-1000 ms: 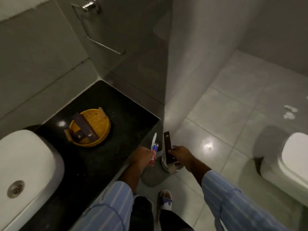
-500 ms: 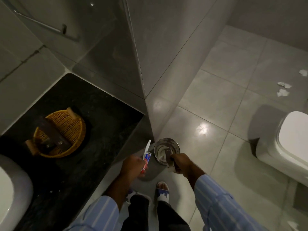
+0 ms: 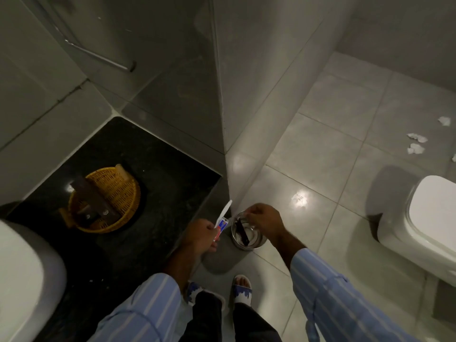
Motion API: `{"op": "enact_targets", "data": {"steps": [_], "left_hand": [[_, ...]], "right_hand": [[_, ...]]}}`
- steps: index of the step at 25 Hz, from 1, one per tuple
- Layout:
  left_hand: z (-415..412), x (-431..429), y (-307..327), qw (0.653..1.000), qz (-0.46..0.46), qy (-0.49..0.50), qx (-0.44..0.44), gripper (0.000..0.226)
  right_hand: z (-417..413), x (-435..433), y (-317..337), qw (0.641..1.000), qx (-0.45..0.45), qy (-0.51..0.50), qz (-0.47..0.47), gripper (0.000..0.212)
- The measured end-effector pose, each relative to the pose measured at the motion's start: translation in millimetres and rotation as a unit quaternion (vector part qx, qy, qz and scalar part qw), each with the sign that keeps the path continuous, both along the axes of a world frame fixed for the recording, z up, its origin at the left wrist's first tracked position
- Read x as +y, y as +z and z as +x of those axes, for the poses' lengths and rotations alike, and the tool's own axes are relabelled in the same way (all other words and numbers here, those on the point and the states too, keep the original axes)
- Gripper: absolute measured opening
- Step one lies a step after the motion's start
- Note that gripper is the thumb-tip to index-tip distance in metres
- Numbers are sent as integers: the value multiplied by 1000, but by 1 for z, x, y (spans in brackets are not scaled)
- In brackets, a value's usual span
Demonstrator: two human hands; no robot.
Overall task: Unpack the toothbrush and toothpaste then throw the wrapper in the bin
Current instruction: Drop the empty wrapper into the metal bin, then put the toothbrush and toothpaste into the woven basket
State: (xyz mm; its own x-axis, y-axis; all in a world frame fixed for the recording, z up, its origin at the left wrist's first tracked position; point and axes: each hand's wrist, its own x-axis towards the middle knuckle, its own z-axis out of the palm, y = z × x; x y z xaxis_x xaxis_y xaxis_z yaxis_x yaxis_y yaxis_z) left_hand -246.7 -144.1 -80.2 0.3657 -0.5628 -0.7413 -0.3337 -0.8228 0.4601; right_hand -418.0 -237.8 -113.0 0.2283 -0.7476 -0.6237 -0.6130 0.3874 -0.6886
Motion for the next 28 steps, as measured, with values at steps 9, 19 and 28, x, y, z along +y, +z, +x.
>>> {"op": "enact_targets", "data": {"steps": [9, 19, 28], "left_hand": [[71, -22, 114, 941, -39, -294, -163, 23], [216, 24, 182, 965, -235, -34, -107, 27], [349, 37, 159, 962, -217, 48, -161, 21]], "right_hand": [[95, -17, 114, 830, 63, 496, -246, 28], [200, -14, 164, 902, -119, 395, -127, 11], [336, -18, 149, 943, -122, 283, -126, 5]]}}
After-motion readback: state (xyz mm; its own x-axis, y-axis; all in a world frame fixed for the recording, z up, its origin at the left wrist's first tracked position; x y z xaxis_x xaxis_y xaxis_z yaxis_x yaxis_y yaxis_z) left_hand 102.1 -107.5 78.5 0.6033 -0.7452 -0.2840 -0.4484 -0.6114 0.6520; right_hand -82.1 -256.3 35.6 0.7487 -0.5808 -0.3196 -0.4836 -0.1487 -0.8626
